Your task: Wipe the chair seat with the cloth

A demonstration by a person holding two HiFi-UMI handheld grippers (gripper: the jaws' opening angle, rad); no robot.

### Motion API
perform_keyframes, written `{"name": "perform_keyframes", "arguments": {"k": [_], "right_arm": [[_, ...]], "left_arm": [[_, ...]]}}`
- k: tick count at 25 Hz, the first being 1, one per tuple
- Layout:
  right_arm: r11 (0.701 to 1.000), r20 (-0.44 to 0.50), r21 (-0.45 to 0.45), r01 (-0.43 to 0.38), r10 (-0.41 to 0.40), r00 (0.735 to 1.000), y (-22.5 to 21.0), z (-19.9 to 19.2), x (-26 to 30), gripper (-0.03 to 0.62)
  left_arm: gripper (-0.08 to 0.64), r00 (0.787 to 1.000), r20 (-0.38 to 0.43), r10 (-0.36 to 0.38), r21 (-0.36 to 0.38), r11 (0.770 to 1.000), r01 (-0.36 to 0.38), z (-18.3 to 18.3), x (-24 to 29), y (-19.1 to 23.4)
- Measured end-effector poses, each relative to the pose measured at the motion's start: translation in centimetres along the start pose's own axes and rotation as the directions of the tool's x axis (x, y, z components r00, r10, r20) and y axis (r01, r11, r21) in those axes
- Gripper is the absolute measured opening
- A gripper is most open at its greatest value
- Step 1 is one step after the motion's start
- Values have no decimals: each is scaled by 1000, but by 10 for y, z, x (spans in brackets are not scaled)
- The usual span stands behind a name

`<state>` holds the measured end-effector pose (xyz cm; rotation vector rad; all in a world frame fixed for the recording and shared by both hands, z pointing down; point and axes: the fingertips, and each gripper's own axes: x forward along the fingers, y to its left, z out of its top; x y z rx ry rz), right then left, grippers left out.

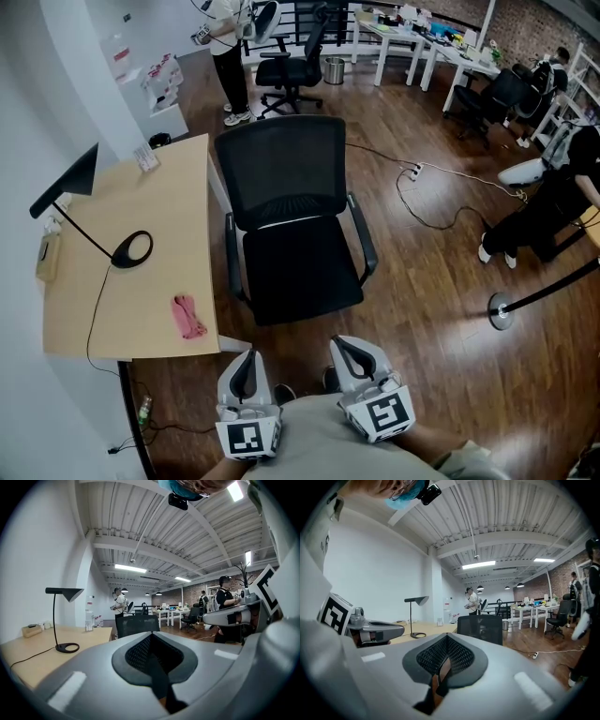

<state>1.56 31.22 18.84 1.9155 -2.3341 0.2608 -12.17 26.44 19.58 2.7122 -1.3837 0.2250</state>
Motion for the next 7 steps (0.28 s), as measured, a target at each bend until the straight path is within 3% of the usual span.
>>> {"name": "perform_keyframes", "arguments": {"k": [7], "right_arm": [[1000, 14, 3, 0, 0, 1000, -7, -2, -7, 0]], "left_arm": [[5, 1000, 18, 12, 12, 1000, -12, 3, -3, -7]]}}
